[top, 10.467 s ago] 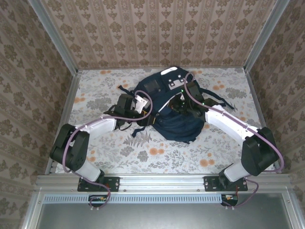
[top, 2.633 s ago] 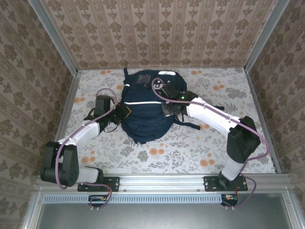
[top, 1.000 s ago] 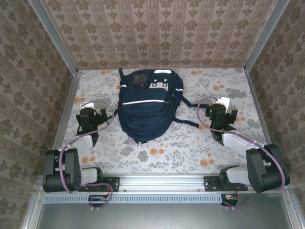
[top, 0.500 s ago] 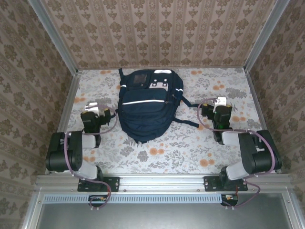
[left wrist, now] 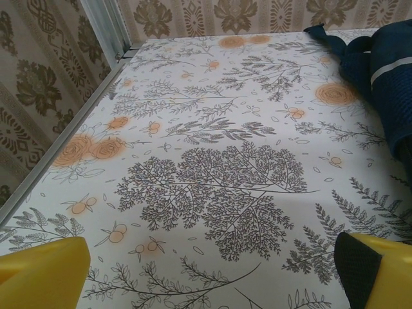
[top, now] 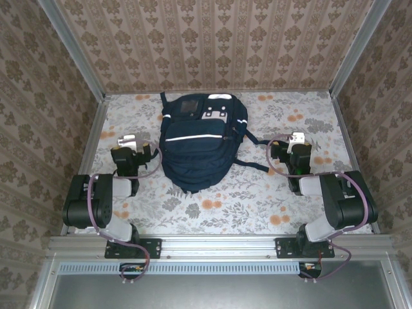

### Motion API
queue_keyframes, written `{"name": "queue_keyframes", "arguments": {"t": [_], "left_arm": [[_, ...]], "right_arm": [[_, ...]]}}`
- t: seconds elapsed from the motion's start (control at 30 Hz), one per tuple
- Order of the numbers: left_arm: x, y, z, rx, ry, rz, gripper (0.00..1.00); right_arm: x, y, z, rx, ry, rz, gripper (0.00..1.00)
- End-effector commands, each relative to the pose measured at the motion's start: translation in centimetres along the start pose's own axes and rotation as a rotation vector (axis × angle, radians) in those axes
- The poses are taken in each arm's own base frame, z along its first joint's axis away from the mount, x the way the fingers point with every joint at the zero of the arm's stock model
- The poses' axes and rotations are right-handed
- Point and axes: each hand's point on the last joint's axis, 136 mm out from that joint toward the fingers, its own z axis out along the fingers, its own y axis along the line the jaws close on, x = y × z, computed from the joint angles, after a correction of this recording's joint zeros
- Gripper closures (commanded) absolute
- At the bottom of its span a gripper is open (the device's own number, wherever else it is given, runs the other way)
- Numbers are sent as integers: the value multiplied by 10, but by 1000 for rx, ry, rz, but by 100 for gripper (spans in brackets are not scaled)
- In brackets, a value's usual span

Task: Pack the student bag

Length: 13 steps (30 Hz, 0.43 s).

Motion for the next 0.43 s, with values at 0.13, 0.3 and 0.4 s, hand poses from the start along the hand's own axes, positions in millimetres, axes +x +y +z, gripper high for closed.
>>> {"name": "queue_keyframes", "arguments": {"t": [0.13, 0.3, 0.4], "left_arm": [[-3, 1, 2, -25, -2, 27, 0], [-3, 3, 4, -19, 6, 14, 0], [-3, 3, 3, -20, 2, 15, 0]], "right_arm": [[-9, 2, 2, -18, -31, 20, 0], [-10, 2, 2, -18, -32, 20, 0], [-10, 3, 0, -24, -42, 17, 0]]}}
